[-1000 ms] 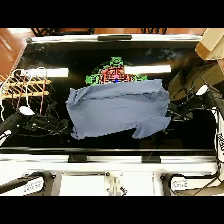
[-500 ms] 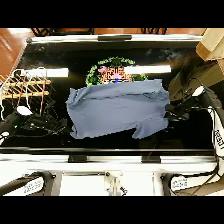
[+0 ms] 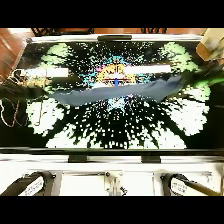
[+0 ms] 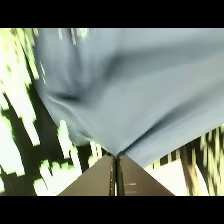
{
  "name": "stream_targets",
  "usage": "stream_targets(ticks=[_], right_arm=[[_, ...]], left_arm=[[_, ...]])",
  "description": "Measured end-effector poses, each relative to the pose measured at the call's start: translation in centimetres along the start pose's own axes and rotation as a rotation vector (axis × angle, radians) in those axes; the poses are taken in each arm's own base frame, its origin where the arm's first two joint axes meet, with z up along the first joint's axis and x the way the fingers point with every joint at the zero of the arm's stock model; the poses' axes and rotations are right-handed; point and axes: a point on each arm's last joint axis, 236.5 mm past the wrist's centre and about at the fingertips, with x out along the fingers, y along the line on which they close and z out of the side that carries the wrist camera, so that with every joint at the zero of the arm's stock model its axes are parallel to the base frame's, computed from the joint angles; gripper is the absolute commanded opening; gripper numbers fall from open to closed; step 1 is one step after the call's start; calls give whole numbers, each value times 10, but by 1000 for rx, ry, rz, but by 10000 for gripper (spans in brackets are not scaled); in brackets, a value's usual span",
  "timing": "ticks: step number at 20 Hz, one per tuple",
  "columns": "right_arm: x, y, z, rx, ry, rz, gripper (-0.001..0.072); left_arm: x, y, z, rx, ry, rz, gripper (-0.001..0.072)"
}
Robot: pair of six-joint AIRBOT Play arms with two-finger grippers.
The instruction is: Fold the shirts.
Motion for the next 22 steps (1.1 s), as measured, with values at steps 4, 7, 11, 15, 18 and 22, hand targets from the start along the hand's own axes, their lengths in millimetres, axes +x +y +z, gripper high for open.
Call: stream_targets(ticks=[4, 7, 11, 15, 18, 22], right_arm=[[-211, 55, 96, -213, -566, -100, 61], [-340, 94, 91, -300, -854, -170, 62], [-404, 108, 48, -311, -913, -243, 62], [-353, 83, 14, -247, -645, -261, 62], [-275, 59, -9, -177, -359, -215, 61], [-141, 33, -30, -69, -50, -89, 62]], left_arm=[[-207, -81, 122, 250, -585, 141, 28], [-322, -128, 120, 337, -846, 238, 28], [-360, -139, 82, 340, -848, 323, 29], [-305, -101, 52, 256, -607, 342, 29], [-236, -58, 35, 184, -383, 336, 29], [-122, 9, 13, 60, -75, 297, 29]])
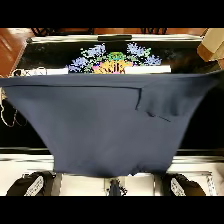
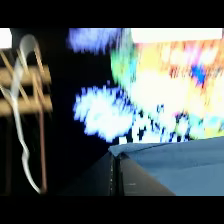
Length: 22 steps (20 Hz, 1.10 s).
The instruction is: Fold the shirts.
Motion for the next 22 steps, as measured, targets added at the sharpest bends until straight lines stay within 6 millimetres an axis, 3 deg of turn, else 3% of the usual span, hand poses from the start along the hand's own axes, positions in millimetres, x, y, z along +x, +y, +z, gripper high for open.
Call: stream_targets(ticks=[3, 7, 10, 12, 14, 16, 19, 22], right_arm=[[103, -12, -2, 82, 82, 53, 62], [224, -14, 0, 122, 75, 66, 62], [293, -15, -4, 138, 43, 51, 62], [325, -16, -14, 149, 47, 44, 62], [347, -16, -29, 161, 77, 43, 63], [352, -15, -36, 164, 97, 45, 62], [340, -11, -57, 122, 204, 48, 62], [319, -12, -109, 93, 430, 35, 62]], left_arm=[[96, 13, -13, -40, 158, -37, 29], [221, 27, -28, -87, 266, -50, 29], [291, 36, -41, -133, 289, -43, 29], [325, 39, -48, -164, 288, -45, 29], [348, 40, -58, -191, 297, -52, 29], [358, 39, -70, -200, 328, -62, 30], [351, 34, -95, -172, 438, -99, 29], [333, 24, -131, -148, 602, -150, 29]])
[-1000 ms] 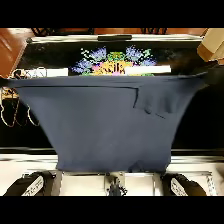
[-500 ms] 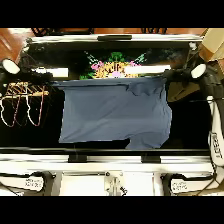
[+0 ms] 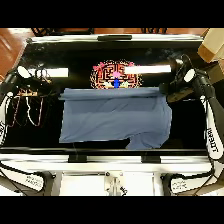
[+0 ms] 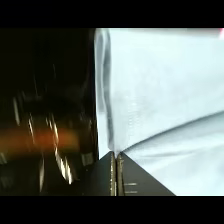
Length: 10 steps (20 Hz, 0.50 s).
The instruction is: Fold the shirts.
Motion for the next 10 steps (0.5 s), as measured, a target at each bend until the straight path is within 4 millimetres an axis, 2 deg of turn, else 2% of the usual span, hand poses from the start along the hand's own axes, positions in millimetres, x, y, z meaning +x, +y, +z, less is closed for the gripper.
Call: stream_targets(ticks=[2, 5, 6, 7, 8, 9, 10], right_arm=[[3, -5, -35, 6, 130, -17, 63], [9, -6, -68, 39, 236, -27, 71], [10, -7, -74, 51, 255, -29, 176], [11, -7, -77, 65, 262, -32, 398], [10, -8, -81, 67, 273, -35, 468], [7, -8, -82, 71, 277, -41, 468], [0, -9, -79, 73, 267, -48, 468]], left_arm=[[6, -2, -23, 2, 85, -20, 29], [17, -6, -50, -14, 170, -52, 30], [20, -8, -56, -22, 188, -65, 46], [22, -10, -60, -27, 198, -75, 225], [23, -12, -63, -34, 208, -87, 511], [22, -14, -64, -40, 214, -100, 574], [19, -15, -66, -46, 224, -112, 573]])
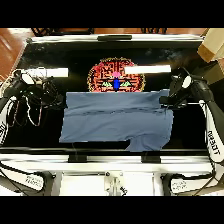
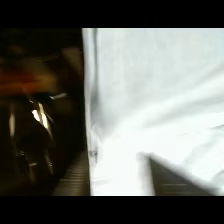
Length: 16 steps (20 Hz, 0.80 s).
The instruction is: Fold the shirts.
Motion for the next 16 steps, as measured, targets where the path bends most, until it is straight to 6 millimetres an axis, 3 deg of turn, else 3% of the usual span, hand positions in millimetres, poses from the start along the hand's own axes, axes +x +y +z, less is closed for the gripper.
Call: stream_targets(ticks=[2, 4, 7, 11, 13, 16], right_arm=[[-23, -7, -1, -17, -14, -38, 470], [-53, -26, -8, -27, -25, -94, 470], [-88, -61, -41, 55, 0, -101, 470], [-103, -90, -90, 204, 17, -32, 470], [-102, -93, -106, 243, 29, 0, 470], [-100, -90, -114, 267, 31, 37, 470]], left_arm=[[-14, -1, -6, -9, 23, -20, 566], [-34, 3, -21, -33, 54, -28, 566], [-52, 15, -63, -97, 104, -35, 566], [-28, 18, -144, -201, 176, -86, 566], [-7, 13, -170, -230, 185, -119, 566], [17, 8, -190, -262, 178, -157, 565]])
